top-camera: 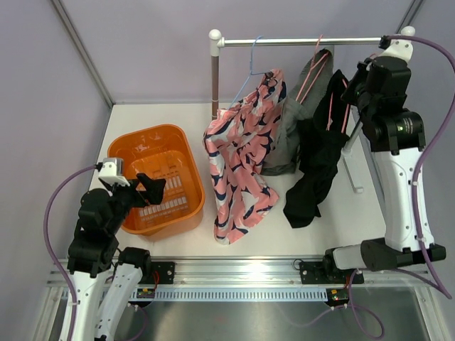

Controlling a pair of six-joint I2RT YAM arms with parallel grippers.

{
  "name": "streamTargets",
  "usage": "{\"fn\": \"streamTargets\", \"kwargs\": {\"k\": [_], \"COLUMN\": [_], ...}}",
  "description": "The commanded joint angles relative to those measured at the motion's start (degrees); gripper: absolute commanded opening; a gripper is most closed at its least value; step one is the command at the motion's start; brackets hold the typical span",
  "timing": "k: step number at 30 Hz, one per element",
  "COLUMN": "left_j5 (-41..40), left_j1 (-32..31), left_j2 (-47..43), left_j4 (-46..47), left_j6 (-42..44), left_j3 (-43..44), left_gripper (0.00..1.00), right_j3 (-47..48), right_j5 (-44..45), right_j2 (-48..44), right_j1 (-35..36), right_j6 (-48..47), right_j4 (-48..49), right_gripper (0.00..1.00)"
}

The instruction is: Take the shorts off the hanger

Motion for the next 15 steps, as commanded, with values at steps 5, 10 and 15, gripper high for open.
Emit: {"fn": "streamTargets", "kwargs": {"k": [5, 10, 15], "left_j5": [15.8, 24.8, 16.8], "left_j1": [-0.3, -1.5, -11.3], "left_j2": [3.5, 9.1, 14.4], "left_j4": [7.1, 11.9, 12.8], "left_j6": [1.7, 0.1, 0.9], "left_j3": [-0.2, 1.4, 6.8], "left_gripper": [0.99, 0.99, 0.98], "right_j3": [-10.9, -17.8, -20.8], "right_j5": [-16.7, -28.2, -37.4], "right_j2": [-14.1, -23.5, -30.9], "right_j1": [-0.2, -0.1, 0.0], "right_j6": [2.3, 2.8, 3.4], "right_j4": [-0.9, -3.7, -6.7], "right_gripper": [0.0, 0.0, 0.0]}}
